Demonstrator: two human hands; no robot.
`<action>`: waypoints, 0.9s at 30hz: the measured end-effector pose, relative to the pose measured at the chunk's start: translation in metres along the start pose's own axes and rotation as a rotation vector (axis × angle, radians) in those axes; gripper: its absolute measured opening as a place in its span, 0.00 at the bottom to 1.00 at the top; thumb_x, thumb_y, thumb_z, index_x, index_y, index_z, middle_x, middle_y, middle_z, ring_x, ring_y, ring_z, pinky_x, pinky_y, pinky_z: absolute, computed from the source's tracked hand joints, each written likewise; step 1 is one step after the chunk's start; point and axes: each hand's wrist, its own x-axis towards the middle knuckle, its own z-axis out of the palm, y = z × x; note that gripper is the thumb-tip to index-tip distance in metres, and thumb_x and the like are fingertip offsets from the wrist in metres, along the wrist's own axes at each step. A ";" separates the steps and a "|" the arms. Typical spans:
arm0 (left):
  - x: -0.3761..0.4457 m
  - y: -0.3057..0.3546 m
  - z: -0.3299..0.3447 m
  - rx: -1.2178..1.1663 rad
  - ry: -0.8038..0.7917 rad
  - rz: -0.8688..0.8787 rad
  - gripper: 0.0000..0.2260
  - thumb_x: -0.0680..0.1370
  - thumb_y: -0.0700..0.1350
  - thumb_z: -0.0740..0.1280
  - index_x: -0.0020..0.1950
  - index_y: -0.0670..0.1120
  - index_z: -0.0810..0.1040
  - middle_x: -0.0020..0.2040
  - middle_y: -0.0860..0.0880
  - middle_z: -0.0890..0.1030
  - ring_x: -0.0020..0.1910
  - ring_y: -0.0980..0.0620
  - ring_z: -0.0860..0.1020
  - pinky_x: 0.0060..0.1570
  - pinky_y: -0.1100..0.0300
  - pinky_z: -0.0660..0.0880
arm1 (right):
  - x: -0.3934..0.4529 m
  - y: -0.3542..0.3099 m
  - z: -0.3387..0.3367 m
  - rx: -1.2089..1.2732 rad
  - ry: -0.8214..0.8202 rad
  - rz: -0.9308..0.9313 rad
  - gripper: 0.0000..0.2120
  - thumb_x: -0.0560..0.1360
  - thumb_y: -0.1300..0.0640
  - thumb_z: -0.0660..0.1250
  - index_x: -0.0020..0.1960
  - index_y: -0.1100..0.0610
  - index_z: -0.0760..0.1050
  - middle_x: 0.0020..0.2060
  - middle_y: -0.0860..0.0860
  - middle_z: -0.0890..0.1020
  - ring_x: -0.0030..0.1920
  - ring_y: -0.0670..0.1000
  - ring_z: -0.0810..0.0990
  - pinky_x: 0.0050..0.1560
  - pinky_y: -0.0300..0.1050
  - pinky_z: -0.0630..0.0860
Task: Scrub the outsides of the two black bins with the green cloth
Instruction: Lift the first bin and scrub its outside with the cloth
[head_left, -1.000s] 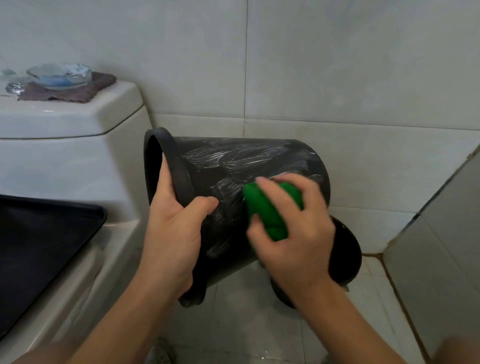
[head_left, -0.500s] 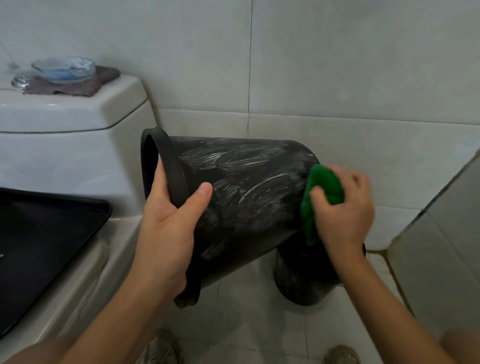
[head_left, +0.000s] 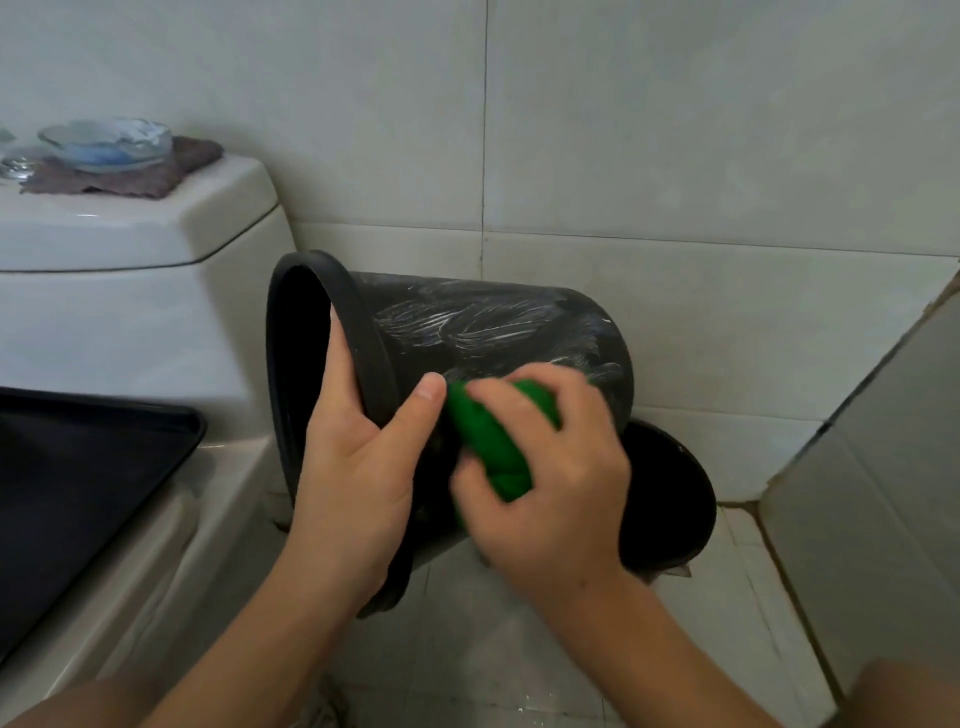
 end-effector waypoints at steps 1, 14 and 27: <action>0.001 0.000 -0.001 0.004 0.001 0.000 0.28 0.76 0.42 0.65 0.76 0.50 0.65 0.59 0.48 0.83 0.57 0.52 0.82 0.57 0.57 0.78 | -0.004 -0.010 0.001 0.023 -0.009 -0.023 0.16 0.66 0.55 0.67 0.51 0.56 0.84 0.48 0.56 0.80 0.46 0.55 0.78 0.45 0.40 0.73; 0.000 0.005 -0.013 -0.093 0.106 -0.104 0.20 0.81 0.39 0.61 0.72 0.51 0.70 0.56 0.51 0.85 0.55 0.51 0.84 0.55 0.55 0.80 | 0.013 0.072 -0.006 -0.072 0.052 0.200 0.17 0.69 0.51 0.64 0.54 0.55 0.82 0.49 0.54 0.78 0.45 0.49 0.77 0.41 0.35 0.71; -0.002 0.006 -0.010 -0.062 0.053 -0.080 0.22 0.80 0.39 0.63 0.74 0.49 0.68 0.59 0.49 0.83 0.58 0.51 0.82 0.59 0.56 0.78 | 0.009 0.071 -0.006 -0.046 0.091 0.261 0.18 0.68 0.52 0.64 0.54 0.56 0.82 0.48 0.53 0.77 0.46 0.51 0.76 0.46 0.36 0.71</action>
